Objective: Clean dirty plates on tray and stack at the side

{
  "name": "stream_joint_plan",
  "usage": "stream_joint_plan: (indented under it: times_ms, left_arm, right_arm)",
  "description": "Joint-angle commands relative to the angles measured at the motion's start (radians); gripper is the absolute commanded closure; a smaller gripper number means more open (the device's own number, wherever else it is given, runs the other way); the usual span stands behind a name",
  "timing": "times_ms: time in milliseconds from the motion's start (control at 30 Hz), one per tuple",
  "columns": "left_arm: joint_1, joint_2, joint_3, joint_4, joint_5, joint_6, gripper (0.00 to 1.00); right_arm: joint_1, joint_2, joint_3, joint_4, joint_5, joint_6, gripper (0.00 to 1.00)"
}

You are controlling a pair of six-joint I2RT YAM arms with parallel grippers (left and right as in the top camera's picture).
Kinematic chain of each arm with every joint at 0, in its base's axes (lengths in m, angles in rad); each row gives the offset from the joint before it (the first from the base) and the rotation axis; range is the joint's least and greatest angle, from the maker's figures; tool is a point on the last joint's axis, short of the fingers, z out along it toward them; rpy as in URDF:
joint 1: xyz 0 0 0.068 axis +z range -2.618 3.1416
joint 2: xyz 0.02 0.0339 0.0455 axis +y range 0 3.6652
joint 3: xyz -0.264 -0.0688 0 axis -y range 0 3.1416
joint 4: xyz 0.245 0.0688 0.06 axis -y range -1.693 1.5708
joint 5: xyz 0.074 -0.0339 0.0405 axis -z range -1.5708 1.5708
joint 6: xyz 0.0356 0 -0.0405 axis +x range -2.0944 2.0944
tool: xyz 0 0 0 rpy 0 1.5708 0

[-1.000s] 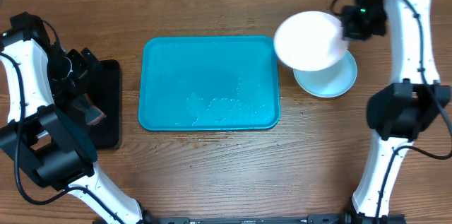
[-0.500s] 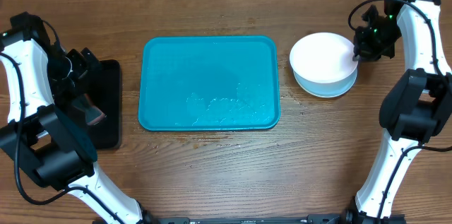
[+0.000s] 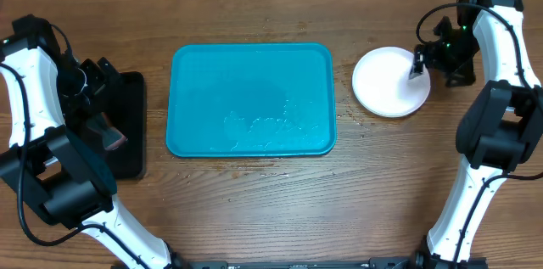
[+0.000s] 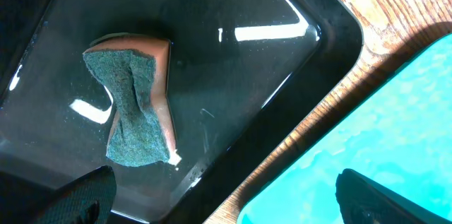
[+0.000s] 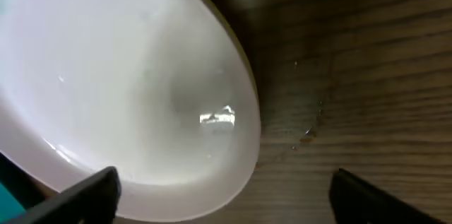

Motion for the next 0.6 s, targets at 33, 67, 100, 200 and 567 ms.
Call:
stream_joint_plan:
  times_ms: [33,67,100,200,567]
  left_arm:
    - [0.004,-0.006,0.017,0.0,0.014,0.012,0.0]
    - [0.004,-0.006,0.017,0.0,0.014,0.012,0.0]
    - [0.004,-0.006,0.017,0.0,0.014,0.013,0.0]
    - [0.004,-0.006,0.017,0.0,0.014,0.012,0.0]
    - [0.004,-0.006,0.017,0.0,0.014,0.012,0.0]
  right_arm:
    - [0.002,-0.022,0.046,-0.066,0.006,0.005,0.0]
    - [0.002,-0.033,0.054,-0.08,0.005,0.005,0.0]
    - [0.002,-0.05,0.057,-0.089,0.002,0.005,0.0]
    - [0.004,-0.129,0.057,-0.1,-0.028,0.005,0.0]
    - [0.087,-0.469,-0.006,-0.185,-0.111,-0.037,0.0]
